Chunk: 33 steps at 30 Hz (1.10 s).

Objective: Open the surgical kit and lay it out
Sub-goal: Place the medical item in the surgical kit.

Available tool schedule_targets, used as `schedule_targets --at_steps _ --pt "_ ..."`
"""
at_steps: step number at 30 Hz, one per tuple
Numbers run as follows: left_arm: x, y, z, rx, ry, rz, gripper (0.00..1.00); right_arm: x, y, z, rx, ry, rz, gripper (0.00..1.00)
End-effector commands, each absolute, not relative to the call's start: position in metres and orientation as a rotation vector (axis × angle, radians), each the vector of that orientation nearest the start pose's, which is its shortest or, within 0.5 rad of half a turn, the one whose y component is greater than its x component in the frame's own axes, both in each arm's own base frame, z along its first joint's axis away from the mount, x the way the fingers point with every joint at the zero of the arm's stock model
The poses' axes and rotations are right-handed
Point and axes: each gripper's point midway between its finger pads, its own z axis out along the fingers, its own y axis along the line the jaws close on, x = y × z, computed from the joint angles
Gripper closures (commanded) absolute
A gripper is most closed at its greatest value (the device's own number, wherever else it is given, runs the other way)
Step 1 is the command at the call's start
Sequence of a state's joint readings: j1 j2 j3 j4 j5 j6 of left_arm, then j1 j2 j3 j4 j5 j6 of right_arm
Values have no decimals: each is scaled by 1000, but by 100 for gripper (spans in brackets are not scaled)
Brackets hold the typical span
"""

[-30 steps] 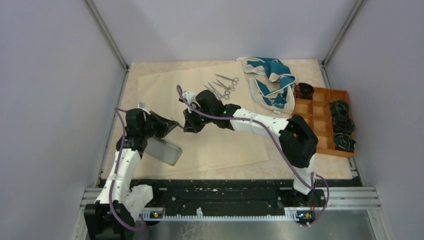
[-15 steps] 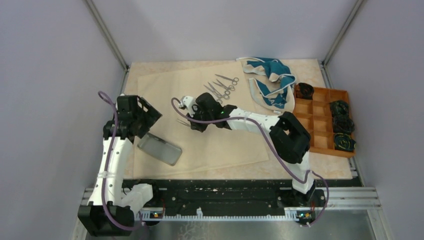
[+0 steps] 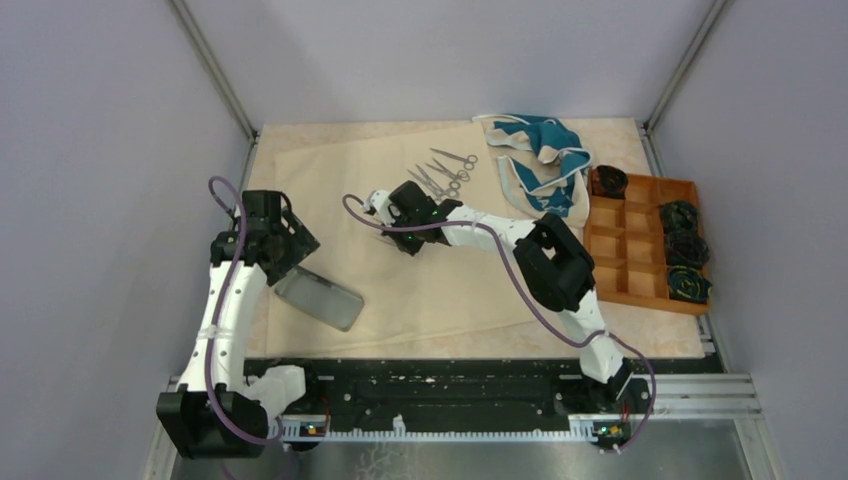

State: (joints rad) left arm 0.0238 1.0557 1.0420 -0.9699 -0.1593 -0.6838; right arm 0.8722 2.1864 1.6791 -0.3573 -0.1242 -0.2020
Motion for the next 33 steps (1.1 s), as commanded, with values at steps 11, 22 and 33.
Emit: schedule_targets --at_steps 11,22,33 --pt "260 7 179 -860 2346 -73 16 362 437 47 -1287 2098 372 100" --pt "259 7 179 -790 2360 -48 18 370 443 57 -1259 2109 375 75" --pt "248 9 135 -827 2390 -33 48 332 414 176 -1097 2044 538 56"
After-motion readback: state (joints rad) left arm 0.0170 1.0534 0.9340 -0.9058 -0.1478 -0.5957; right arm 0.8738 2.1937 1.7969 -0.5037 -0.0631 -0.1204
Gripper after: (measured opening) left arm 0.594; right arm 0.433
